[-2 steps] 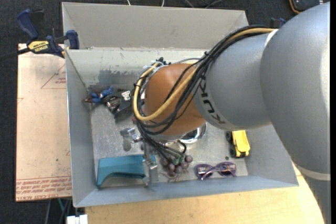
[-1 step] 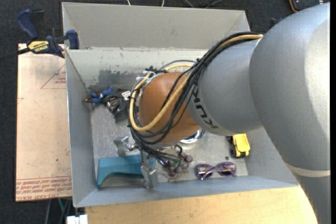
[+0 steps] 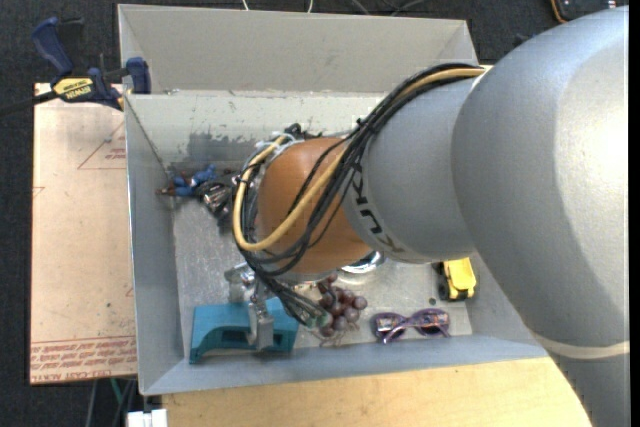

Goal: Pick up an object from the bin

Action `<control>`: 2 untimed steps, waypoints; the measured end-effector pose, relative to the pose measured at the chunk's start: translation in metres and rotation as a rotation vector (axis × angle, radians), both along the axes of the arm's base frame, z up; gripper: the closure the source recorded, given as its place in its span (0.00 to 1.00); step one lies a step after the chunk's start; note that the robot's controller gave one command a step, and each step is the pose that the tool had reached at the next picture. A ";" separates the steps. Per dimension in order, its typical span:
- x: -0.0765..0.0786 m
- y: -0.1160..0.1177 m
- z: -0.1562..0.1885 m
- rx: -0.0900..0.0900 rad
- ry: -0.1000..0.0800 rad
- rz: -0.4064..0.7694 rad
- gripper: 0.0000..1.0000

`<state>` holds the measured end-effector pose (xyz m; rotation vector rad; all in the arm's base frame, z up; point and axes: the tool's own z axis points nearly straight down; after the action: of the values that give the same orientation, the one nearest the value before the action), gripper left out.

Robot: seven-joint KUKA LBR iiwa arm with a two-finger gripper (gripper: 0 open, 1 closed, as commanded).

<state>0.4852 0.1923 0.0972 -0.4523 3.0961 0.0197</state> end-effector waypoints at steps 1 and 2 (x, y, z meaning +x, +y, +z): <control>-0.003 0.000 -0.002 -0.003 0.009 0.002 1.00; 0.005 0.013 -0.016 0.000 -0.002 0.022 1.00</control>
Offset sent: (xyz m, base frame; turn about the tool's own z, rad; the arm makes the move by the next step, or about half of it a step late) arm 0.0029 0.0126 -0.0169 -0.0239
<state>0.4897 0.2049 0.0809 -0.4863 3.0892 0.0202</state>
